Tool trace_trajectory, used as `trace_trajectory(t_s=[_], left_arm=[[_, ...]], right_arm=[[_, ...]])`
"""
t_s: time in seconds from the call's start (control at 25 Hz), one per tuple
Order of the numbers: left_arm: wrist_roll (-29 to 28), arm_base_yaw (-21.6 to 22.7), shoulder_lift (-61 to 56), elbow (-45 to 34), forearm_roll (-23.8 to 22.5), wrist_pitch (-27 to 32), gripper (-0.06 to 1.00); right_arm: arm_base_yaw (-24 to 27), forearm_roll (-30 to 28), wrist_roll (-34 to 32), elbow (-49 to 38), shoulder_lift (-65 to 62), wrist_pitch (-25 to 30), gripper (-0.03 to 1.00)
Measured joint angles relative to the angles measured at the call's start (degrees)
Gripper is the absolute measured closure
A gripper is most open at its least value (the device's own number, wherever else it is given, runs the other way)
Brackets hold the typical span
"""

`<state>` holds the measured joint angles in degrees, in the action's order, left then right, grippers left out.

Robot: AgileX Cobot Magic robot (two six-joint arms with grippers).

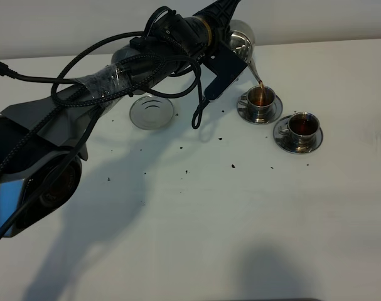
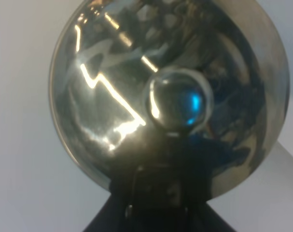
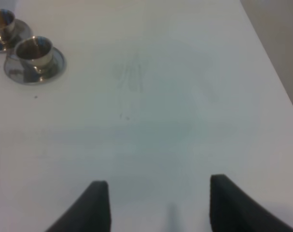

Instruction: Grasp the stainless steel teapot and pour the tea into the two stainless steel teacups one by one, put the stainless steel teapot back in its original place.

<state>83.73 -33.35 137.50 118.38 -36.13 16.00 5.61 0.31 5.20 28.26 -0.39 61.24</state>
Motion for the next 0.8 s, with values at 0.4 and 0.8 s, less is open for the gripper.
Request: trace_trajectory(t_s=[0.4,0.8], left_arm=[[0.1,0.0,0.0,0.0,-2.2,-2.5,0.70],[1.5,0.0,0.0,0.0,-2.3,-3.4,0.70]], right_arm=[[0.0,0.0,0.0,0.0,0.0,0.0,0.52],[0.0,0.0,0.0,0.0,0.0,0.0,0.52]])
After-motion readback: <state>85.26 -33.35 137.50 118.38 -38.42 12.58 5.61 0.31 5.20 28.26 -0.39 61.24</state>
